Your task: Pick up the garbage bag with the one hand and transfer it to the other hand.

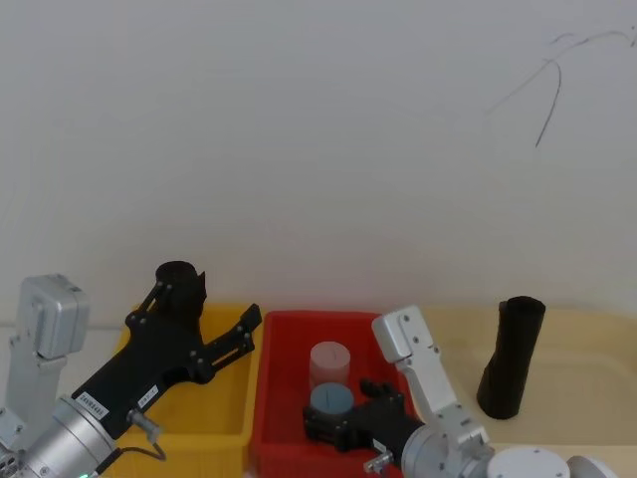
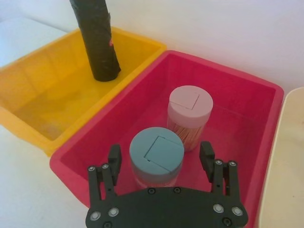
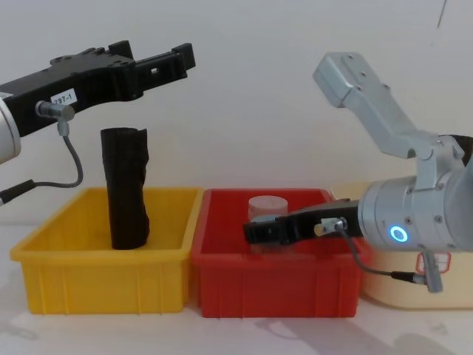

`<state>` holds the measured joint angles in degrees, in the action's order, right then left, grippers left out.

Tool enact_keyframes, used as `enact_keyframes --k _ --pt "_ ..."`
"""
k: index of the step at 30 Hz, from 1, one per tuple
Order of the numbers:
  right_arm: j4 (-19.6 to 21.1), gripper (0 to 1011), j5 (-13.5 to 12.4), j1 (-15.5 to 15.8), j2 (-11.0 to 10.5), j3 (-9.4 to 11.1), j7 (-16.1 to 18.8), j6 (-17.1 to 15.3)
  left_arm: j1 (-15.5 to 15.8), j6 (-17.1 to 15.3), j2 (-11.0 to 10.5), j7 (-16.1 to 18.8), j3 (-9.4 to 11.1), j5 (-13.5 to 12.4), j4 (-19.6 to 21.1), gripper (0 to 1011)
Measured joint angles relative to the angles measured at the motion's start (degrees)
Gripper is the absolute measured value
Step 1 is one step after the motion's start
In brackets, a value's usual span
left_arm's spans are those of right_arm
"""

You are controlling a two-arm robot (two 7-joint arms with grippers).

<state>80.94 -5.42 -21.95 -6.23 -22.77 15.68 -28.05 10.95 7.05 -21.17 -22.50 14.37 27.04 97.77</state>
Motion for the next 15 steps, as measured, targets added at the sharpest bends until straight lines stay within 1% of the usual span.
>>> enact_keyframes --k 15 --pt "-2.9 991 1.6 -1.3 1.6 -0.3 -1.4 -0.5 0.0 0.0 0.0 0.0 0.0 0.0 0.0 1002"
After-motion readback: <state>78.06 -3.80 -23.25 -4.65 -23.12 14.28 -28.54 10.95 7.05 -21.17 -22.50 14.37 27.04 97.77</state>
